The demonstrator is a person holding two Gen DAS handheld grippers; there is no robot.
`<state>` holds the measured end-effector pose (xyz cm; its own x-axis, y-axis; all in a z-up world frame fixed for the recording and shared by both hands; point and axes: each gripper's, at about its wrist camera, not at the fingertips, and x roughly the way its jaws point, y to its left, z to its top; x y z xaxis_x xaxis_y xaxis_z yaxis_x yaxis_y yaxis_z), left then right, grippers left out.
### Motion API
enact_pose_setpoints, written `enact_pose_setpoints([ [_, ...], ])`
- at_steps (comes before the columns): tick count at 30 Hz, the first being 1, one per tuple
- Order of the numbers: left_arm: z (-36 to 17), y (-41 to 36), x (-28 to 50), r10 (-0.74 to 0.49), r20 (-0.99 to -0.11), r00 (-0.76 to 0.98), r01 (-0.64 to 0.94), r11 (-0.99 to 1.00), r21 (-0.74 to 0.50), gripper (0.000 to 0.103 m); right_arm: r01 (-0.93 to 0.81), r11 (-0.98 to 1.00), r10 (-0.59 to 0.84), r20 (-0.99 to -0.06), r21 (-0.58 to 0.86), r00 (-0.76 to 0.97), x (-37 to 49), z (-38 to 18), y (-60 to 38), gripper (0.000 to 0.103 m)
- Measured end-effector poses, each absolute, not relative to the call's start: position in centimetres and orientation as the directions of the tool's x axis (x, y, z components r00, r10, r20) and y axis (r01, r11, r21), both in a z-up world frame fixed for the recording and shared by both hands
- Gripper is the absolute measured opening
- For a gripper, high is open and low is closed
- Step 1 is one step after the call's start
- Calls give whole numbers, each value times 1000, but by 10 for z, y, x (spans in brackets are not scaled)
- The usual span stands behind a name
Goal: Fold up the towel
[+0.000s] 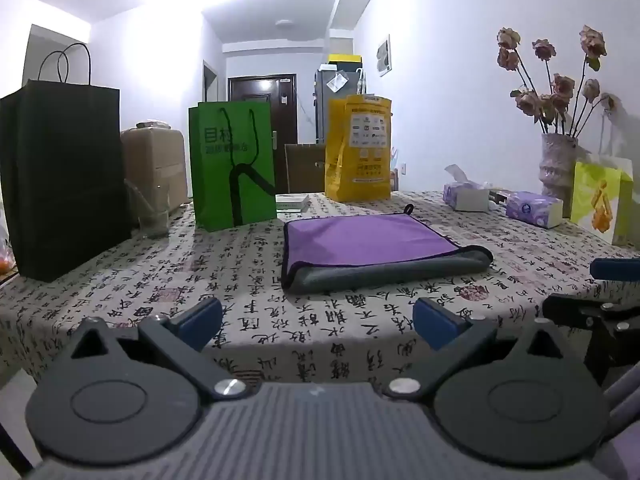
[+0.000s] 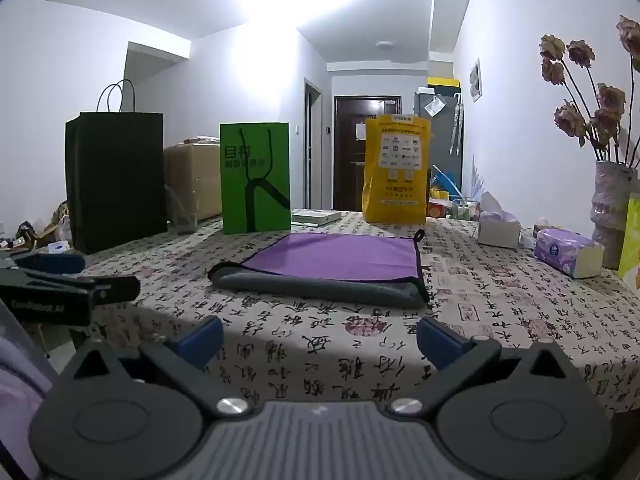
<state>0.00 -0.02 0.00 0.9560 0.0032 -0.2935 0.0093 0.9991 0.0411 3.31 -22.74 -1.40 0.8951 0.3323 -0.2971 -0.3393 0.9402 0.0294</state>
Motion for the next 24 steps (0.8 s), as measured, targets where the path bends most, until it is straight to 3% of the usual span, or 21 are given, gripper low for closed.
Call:
enact_pose_setpoints([
  [24, -1, 0, 2, -11, -300, 954, 24, 999, 39, 103, -325, 944, 326, -333, 62, 885, 37, -15, -227, 103],
])
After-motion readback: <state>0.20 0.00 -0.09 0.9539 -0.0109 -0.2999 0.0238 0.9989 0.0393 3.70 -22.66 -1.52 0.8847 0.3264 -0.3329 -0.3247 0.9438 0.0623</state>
